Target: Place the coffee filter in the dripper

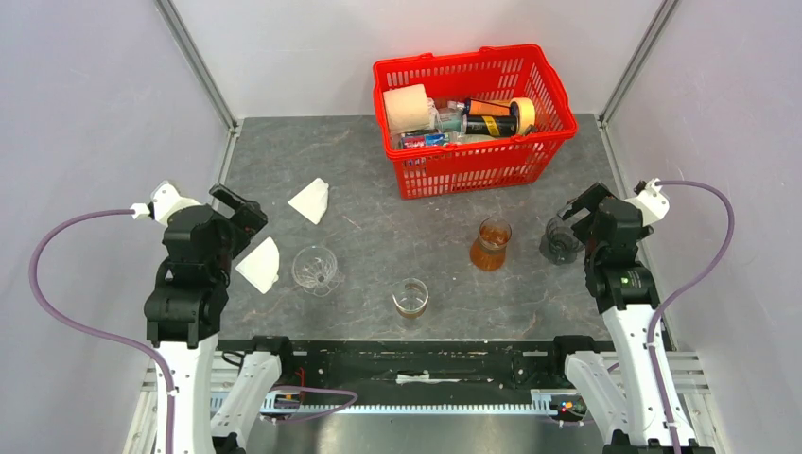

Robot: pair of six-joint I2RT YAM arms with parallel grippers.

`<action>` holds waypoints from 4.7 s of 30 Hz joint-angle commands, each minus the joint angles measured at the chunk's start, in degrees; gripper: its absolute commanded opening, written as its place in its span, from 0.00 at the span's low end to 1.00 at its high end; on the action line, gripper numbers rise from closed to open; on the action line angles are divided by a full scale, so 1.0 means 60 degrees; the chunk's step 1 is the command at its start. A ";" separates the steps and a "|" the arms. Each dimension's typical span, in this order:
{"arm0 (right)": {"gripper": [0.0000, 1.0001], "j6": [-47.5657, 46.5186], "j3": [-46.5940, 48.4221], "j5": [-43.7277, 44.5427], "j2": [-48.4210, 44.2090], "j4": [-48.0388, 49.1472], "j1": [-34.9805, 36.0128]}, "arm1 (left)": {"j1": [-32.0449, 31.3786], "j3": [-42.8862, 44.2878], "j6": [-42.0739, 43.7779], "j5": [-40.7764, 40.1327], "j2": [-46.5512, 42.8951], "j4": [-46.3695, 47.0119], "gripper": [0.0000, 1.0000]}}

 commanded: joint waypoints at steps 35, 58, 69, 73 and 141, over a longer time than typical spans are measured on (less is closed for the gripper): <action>0.99 -0.0762 -0.0171 -0.1264 0.0136 0.0423 -0.0022 | 0.0037 -0.4978 -0.1160 0.2332 0.3206 0.2222 0.44; 0.99 -0.1345 -0.0061 -0.2607 0.0313 0.0542 -0.0018 | -0.0813 -0.2984 -0.0203 0.3367 0.3215 0.2637 0.02; 0.99 -0.1549 -0.0068 -0.3189 0.0410 0.0646 -0.0027 | -0.3334 -0.1250 0.1037 0.6321 0.3135 0.2911 0.02; 0.99 -0.1550 -0.0070 -0.3183 0.0413 0.0639 -0.0024 | -0.4595 -0.0879 0.1059 0.7083 0.3399 0.2704 0.02; 0.99 -0.1505 -0.0098 -0.2804 0.0589 0.0588 -0.0014 | -0.6687 -0.0590 0.1254 0.5338 0.3168 0.1734 0.89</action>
